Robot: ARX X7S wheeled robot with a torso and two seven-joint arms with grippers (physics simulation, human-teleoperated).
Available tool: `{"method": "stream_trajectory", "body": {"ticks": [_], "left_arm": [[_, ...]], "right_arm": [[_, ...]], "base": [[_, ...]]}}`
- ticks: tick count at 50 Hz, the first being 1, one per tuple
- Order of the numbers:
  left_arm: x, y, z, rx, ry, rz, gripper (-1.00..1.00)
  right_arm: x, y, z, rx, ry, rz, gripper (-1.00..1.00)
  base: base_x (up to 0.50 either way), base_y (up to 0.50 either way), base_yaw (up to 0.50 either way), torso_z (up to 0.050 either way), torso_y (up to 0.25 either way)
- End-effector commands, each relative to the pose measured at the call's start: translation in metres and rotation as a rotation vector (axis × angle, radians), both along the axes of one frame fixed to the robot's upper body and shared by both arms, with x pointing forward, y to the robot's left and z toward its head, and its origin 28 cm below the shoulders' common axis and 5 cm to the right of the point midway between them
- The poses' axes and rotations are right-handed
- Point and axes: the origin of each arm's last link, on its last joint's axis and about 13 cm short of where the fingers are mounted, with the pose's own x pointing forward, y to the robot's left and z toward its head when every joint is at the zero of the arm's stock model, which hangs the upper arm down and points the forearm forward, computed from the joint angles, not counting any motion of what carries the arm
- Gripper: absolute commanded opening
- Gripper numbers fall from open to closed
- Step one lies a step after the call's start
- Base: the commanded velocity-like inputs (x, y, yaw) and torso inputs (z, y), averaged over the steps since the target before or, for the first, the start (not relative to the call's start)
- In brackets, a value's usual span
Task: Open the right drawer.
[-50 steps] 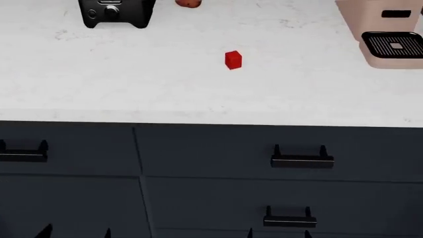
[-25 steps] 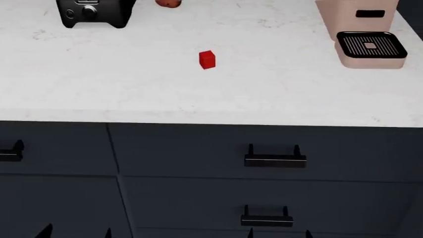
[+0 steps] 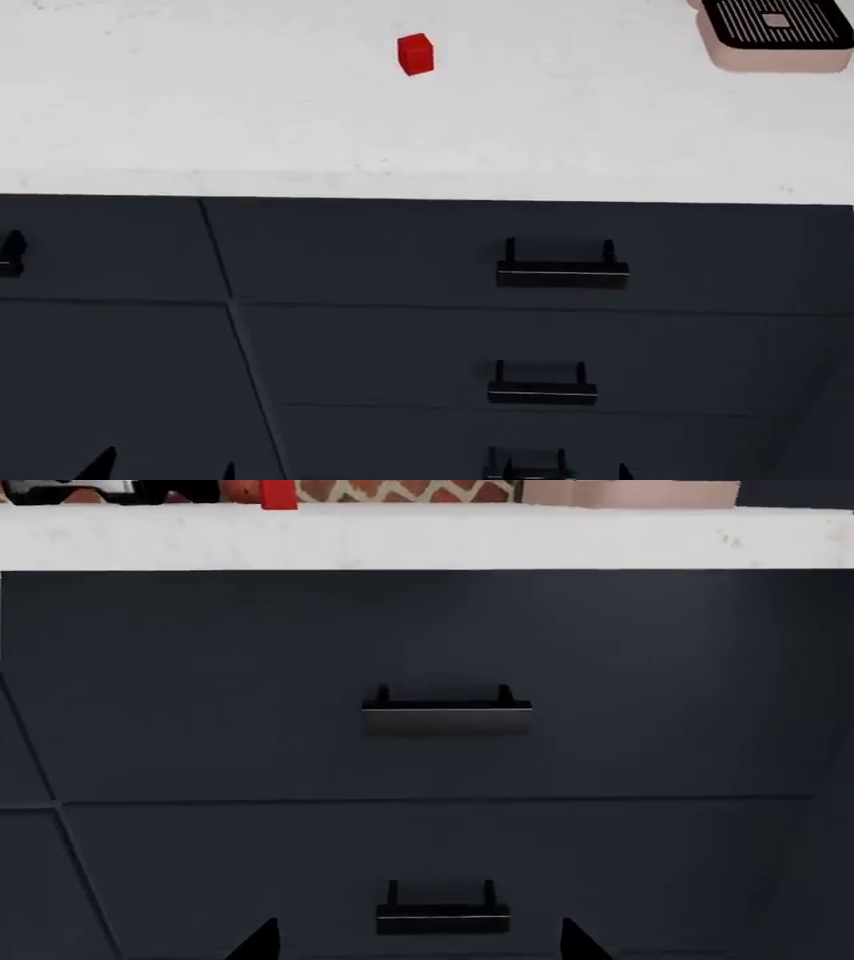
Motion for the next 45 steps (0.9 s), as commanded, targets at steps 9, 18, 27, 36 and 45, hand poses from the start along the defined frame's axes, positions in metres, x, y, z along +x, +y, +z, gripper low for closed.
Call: {"method": "stream_trajectory", "body": {"ticks": [9,18,27,36,45], "left_arm": [[-0.0005,-0.0003,0.0,0.015,-0.009,-0.009,1.0],[-0.0007,-0.0005,-0.0002,0.012,-0.006,-0.011,1.0],[0.0007,0.0005,-0.0008,-0.013,0.011,0.006,1.0],[0.0006,-0.0004,0.0011,-0.014,0.009,0.017,1.0],[0.0009,0.0,0.0004,-0.019,0.012,0.015,1.0]], "right_arm": [[-0.0003,0.0006,0.0016,-0.001,0.002,0.0,1.0],[0.0,-0.0001,-0.0009,0.0,0.003,-0.002,1.0],[-0.0002,0.0006,0.0008,0.005,-0.001,0.004,1.0],[-0.0007,0.0007,0.0017,0.008,-0.007,0.004,1.0],[-0.0013,0.0007,0.0029,0.01,-0.022,0.022,1.0]], "base": [[0.0,0.0,0.0,0.0,-0.25],[0.0,0.0,0.0,0.0,-0.25],[0.0,0.0,0.0,0.0,-0.083],[0.0,0.0,0.0,0.0,0.0],[0.04,0.0,0.0,0.0,0.0]]}}
